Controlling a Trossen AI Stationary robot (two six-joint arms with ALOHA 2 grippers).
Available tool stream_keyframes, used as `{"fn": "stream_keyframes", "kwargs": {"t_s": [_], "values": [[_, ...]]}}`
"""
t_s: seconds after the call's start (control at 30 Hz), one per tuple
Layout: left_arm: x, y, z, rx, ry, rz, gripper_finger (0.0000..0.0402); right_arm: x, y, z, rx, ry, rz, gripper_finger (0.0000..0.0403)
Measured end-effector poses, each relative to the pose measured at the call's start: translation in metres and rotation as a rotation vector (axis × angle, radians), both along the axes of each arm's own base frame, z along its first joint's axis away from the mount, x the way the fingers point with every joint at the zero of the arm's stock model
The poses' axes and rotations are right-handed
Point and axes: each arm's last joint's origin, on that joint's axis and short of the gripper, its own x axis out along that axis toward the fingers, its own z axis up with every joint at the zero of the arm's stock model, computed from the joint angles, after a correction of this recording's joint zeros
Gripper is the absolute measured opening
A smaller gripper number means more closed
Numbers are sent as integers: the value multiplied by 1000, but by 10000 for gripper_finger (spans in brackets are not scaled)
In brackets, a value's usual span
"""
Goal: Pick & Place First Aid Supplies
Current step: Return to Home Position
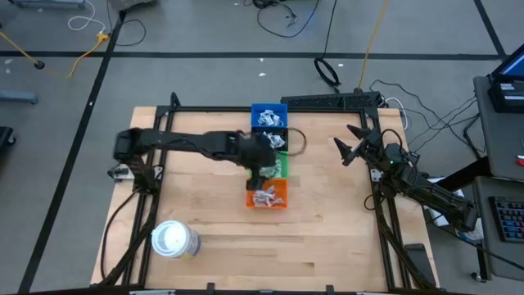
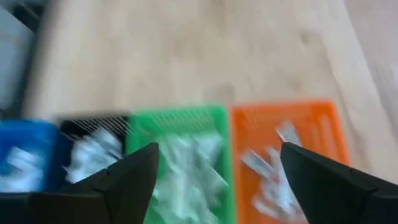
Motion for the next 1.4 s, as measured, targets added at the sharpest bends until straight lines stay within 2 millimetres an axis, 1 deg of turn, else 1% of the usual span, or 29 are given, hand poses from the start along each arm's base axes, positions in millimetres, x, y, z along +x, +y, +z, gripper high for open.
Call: {"fn": "stream_keyframes", "kwargs": {"t_s": [0.1,0.23,0.37,0.47,0.53,0.6,0.67,0.8,0.9,1.03,1.2,1.23,1.4], "values": [[-17,7,5,55,-172,6,325,0,0,0,0,0,0,393],[-41,19,-1,120,-304,7,310,0,0,0,0,-1,0,393],[-70,27,-4,164,-426,39,300,0,0,0,-1,-1,0,393],[-99,30,-14,176,-489,70,296,0,0,0,-1,-1,0,393],[-122,30,-19,193,-535,90,296,0,0,0,0,-1,0,393],[-144,29,-23,231,-601,95,299,0,0,0,0,-1,0,393],[-164,30,-33,293,-634,92,303,0,0,0,0,-1,0,393],[-199,35,-49,417,-711,132,312,0,0,0,0,-1,0,393],[-221,35,-66,431,-744,179,319,0,0,0,0,-1,0,393],[-243,30,-84,404,-809,231,325,0,0,0,0,-1,0,393],[-260,25,-106,356,-849,273,320,0,0,0,0,-1,0,393],[-261,25,-108,347,-822,276,317,0,0,0,0,-1,0,393],[-268,24,-108,363,-803,284,306,0,0,0,0,-1,0,393]]}}
